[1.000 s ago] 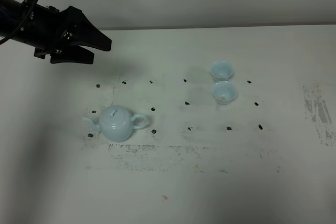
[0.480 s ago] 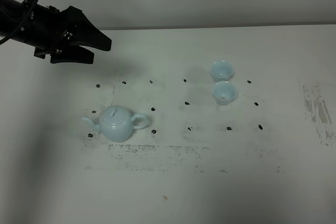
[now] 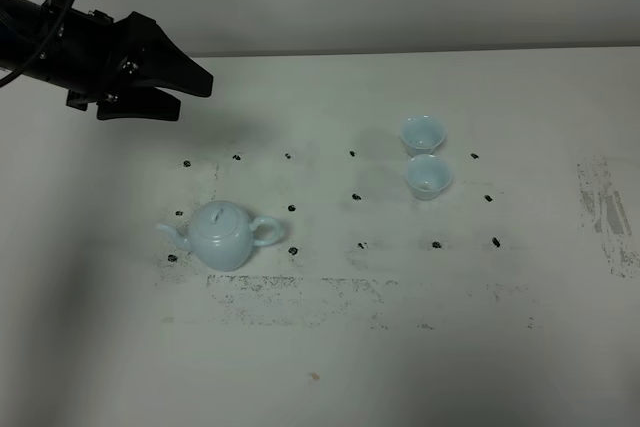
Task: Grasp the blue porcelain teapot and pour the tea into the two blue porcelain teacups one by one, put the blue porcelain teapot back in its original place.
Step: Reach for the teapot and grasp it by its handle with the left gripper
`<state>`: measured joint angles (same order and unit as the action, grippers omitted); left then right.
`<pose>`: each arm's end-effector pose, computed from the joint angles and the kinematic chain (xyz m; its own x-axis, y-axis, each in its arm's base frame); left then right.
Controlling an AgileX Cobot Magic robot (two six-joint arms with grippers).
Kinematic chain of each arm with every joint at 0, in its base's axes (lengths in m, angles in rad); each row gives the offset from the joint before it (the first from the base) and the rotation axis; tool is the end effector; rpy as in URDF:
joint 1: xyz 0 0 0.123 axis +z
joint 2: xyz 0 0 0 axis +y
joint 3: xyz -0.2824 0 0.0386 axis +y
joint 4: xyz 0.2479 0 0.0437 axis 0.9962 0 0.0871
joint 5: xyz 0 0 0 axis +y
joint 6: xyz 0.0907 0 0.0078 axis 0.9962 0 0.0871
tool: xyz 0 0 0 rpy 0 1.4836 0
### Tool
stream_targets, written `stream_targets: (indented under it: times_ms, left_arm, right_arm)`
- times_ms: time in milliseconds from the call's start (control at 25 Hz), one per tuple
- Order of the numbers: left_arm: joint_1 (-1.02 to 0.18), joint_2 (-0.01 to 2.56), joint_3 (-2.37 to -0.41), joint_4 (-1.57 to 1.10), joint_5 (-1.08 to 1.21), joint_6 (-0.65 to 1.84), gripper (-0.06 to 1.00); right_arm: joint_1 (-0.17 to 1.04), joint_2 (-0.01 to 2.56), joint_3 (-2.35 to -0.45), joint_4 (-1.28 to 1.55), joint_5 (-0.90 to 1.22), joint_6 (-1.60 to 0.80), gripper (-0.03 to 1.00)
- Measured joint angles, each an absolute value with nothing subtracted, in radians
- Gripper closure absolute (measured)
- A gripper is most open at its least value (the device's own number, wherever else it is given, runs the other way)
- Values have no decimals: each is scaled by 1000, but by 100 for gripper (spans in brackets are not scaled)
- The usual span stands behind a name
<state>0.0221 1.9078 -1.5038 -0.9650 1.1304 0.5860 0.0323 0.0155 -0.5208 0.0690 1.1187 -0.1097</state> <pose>0.3985 -0.0589 0.2628 -0.9211 0.0026 -0.3894 0.2890 0.6748 -0.6791 -0.0076 0.0054 0.2785 -0.4928 -0.0952 -0.8649 -0.1254 0.9914 -0.0377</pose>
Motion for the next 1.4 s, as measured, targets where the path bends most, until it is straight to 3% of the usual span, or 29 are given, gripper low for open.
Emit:
stream_targets:
  times_ms: [200,440,720,840,1160,1400]
  left_arm:
    - [-11,1898,-1504,-1019,1147,587,34]
    - [-198,1816,-1510,-934,1065,599,34]
    - [-553,1785,-1513,-457,929,545,34]
    - [-643,1785,-1513,-221,880,456,34]
    - [-634,1837,-1513,275,770,50,34]
    - [-636,1937,-1513,385,767,-83,34]
  right_arm:
    - [32,15,-521,69,1118,-110,38]
    - [32,15,-521,69,1118,-110,38]
    - [32,15,-521,69,1118,-110,38]
    - [32,14,-521,69,1118,-110,38]
    - [32,14,-521,69,1118,-110,38]
    - [32,14,-521,69,1118,-110,38]
